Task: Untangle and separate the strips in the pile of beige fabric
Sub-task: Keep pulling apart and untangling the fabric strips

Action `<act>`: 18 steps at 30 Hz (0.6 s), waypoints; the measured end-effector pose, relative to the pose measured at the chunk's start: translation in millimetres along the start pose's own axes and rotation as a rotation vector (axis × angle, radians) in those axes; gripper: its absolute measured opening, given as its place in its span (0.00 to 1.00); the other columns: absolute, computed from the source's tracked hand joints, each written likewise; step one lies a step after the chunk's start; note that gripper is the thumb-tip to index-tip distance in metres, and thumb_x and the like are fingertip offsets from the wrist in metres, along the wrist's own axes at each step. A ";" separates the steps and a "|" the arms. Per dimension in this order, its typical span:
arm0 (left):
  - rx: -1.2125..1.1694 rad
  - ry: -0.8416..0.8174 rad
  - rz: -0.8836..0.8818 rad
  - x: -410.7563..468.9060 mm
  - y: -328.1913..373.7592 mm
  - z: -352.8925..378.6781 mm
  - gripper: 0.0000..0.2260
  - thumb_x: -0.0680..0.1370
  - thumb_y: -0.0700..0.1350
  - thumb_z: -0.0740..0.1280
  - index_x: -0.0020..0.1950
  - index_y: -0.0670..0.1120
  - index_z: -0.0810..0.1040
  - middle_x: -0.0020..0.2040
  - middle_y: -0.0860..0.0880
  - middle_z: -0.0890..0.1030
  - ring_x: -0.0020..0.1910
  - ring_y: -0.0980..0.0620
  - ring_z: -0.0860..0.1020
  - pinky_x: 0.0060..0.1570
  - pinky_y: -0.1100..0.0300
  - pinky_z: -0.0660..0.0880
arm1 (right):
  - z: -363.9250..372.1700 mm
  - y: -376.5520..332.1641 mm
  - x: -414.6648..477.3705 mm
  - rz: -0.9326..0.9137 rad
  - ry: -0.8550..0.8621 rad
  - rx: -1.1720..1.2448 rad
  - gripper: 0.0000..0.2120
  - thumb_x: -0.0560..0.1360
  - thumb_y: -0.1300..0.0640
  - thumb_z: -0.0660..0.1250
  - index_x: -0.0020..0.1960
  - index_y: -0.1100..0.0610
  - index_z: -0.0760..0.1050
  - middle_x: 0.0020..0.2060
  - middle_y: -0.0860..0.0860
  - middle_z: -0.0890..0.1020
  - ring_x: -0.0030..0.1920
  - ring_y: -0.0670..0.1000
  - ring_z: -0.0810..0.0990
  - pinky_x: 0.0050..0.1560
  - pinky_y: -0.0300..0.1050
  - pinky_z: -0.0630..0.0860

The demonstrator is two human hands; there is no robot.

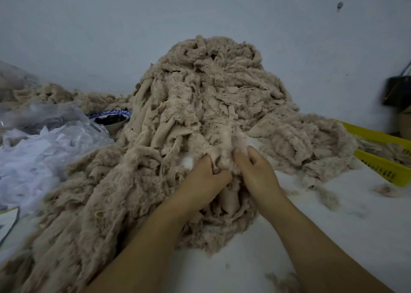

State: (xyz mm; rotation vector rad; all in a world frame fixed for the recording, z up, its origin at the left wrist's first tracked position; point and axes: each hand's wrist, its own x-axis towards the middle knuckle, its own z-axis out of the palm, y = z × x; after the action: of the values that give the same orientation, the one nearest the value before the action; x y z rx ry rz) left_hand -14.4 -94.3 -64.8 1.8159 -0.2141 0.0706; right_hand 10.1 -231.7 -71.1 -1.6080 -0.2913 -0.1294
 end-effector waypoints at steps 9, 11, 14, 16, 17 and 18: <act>-0.142 -0.075 0.023 -2.5 2.0 2.9 0.12 0.74 0.53 0.68 0.56 0.56 0.81 0.59 0.45 0.83 0.59 0.44 0.80 0.60 0.45 0.78 | -7.6 1.6 6.8 0.179 -0.034 0.487 0.13 0.80 0.56 0.62 0.45 0.50 0.85 0.48 0.54 0.87 0.50 0.53 0.86 0.43 0.43 0.82; -0.180 -0.063 0.069 -2.7 0.9 3.4 0.09 0.77 0.52 0.68 0.55 0.63 0.82 0.56 0.53 0.84 0.57 0.53 0.82 0.57 0.55 0.79 | -6.9 1.4 5.4 0.163 -0.049 0.455 0.15 0.79 0.56 0.62 0.42 0.48 0.85 0.47 0.54 0.87 0.50 0.53 0.86 0.44 0.43 0.82; -0.188 0.095 0.072 -0.8 -2.3 3.0 0.07 0.80 0.50 0.68 0.55 0.57 0.83 0.52 0.55 0.86 0.54 0.55 0.83 0.55 0.58 0.79 | -6.6 3.6 4.9 0.150 -0.063 0.458 0.14 0.82 0.56 0.61 0.47 0.48 0.85 0.51 0.55 0.86 0.53 0.53 0.85 0.47 0.44 0.82; -0.132 0.181 0.060 1.3 -3.7 0.9 0.07 0.81 0.49 0.66 0.55 0.54 0.83 0.48 0.56 0.86 0.51 0.56 0.83 0.49 0.63 0.79 | -5.9 3.4 5.3 0.127 -0.043 0.460 0.20 0.84 0.55 0.56 0.45 0.45 0.86 0.49 0.51 0.87 0.51 0.49 0.85 0.45 0.41 0.82; -0.110 0.225 0.047 1.8 -3.2 -0.3 0.07 0.81 0.49 0.66 0.55 0.54 0.83 0.47 0.56 0.86 0.49 0.57 0.83 0.46 0.65 0.79 | -5.5 2.9 5.1 0.116 -0.038 0.452 0.22 0.85 0.55 0.55 0.44 0.44 0.85 0.48 0.50 0.87 0.50 0.48 0.86 0.44 0.39 0.81; -0.095 0.261 0.039 2.6 -3.6 -1.5 0.08 0.80 0.49 0.66 0.56 0.53 0.83 0.47 0.56 0.85 0.49 0.57 0.83 0.46 0.65 0.79 | -5.5 3.0 5.3 0.104 -0.038 0.440 0.22 0.84 0.56 0.55 0.43 0.44 0.85 0.47 0.49 0.87 0.50 0.48 0.86 0.43 0.38 0.81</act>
State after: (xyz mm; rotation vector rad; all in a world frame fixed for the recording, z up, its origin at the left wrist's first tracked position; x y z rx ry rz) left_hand -11.1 -92.2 -67.3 1.6888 -0.0659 0.3175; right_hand 16.5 -236.7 -72.3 -1.1858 -0.2447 0.0445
